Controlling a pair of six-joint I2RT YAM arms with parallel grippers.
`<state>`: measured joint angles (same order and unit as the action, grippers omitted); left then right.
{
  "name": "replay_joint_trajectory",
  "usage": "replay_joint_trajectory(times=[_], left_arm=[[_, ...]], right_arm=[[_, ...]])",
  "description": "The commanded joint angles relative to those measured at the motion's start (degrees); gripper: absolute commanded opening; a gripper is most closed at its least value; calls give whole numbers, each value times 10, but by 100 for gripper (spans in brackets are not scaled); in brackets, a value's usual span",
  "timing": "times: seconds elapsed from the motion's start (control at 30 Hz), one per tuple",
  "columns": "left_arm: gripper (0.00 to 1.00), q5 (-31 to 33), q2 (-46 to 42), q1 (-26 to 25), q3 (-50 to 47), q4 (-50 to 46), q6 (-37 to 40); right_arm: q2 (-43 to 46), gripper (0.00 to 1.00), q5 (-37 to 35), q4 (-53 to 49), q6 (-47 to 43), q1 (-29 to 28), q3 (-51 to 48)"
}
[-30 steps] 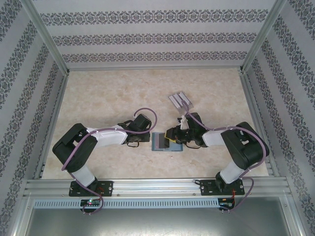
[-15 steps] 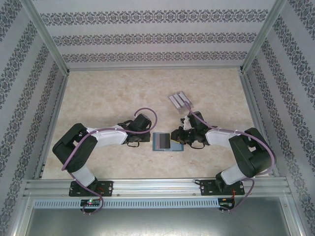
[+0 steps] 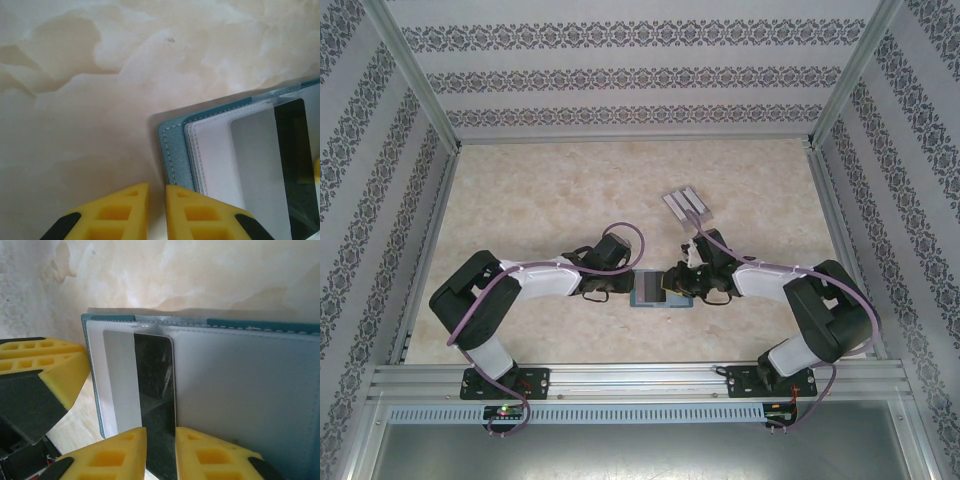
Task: Put the credit cards into the card holder
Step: Insert the credit card into the card slot.
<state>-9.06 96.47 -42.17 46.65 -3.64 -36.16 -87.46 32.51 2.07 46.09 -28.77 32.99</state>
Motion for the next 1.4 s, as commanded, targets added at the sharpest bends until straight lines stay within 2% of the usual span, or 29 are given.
replay_joint_trajectory(times=[0.0,0.47,0.57,0.63,0.7,0.83,1.37], left_arm=[[17,-25,20,-12,7,-2,12],[15,-18,23,-12,10,-13,5],[15,-12,23,-13,11,-20,5],[15,-9,23,-12,12,-24,5],[15,-8,22,-12,12,-25,5],[15,-5,23,-12,14,-29,4],[15,-11,29,-13,14,-23,2]], right_arm=[[-25,21,-16,-13,-3,-17,23],[-56,19,-22,7,12,-50,68],[-37,18,-26,-2,9,-50,68],[-8,20,-46,-27,-2,-49,66],[20,28,-64,-58,-17,-48,63],[45,33,-82,-72,-26,-45,47],[-26,28,-103,-34,-18,-75,60]])
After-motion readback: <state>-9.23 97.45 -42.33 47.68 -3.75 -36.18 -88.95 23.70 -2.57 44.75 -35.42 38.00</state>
